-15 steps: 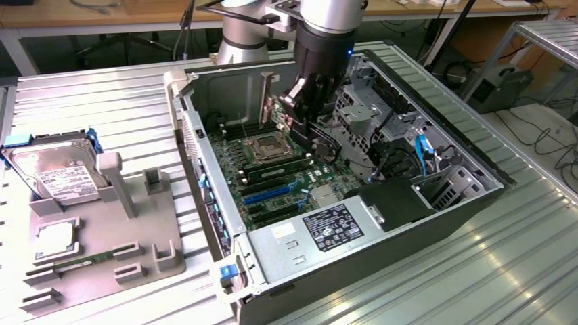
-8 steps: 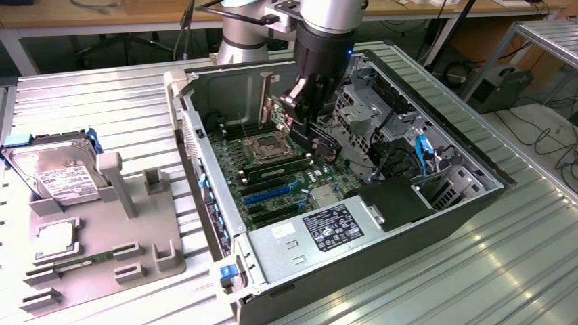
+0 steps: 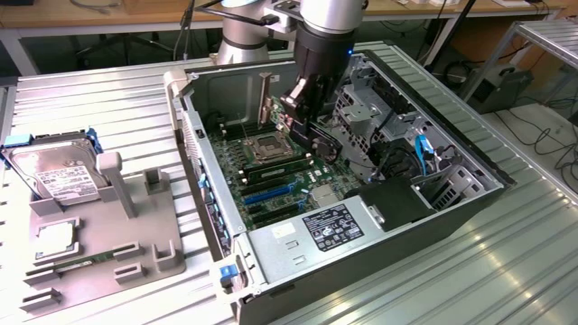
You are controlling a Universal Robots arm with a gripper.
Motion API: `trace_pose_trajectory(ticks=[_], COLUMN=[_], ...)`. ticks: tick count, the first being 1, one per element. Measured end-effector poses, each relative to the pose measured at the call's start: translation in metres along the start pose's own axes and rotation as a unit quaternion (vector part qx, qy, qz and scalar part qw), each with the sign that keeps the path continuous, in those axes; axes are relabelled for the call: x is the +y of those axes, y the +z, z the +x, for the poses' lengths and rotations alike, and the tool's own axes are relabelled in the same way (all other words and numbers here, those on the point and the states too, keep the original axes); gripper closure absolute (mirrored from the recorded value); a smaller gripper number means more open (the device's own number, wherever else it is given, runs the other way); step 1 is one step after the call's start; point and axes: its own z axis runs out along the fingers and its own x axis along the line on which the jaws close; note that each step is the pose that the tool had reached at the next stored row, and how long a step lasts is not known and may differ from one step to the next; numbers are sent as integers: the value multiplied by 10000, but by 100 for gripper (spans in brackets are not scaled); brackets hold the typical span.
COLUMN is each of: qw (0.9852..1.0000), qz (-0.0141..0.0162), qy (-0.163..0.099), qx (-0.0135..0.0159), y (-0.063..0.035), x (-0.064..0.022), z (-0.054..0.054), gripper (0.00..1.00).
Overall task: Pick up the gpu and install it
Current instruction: 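Insert the gpu into the slot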
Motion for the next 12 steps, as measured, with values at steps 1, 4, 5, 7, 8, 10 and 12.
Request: trace_pose_trajectory(ticks=[1, 4, 5, 7, 8, 10, 12], qw=[10000, 10000, 10000, 9999, 9999, 9999, 9998], qz=[0, -2, -2, -3, -3, -4, -5], qy=[-12, -60, -74, -102, -124, -152, -177], qx=[0, -1, -1, -2, -2, -3, -4], y=[0, 0, 0, 0, 0, 0, 0], x=[0, 0, 0, 0, 0, 0, 0], z=[0, 0, 0, 0, 0, 0, 0], gripper=[74, 74, 74, 74, 74, 74, 74])
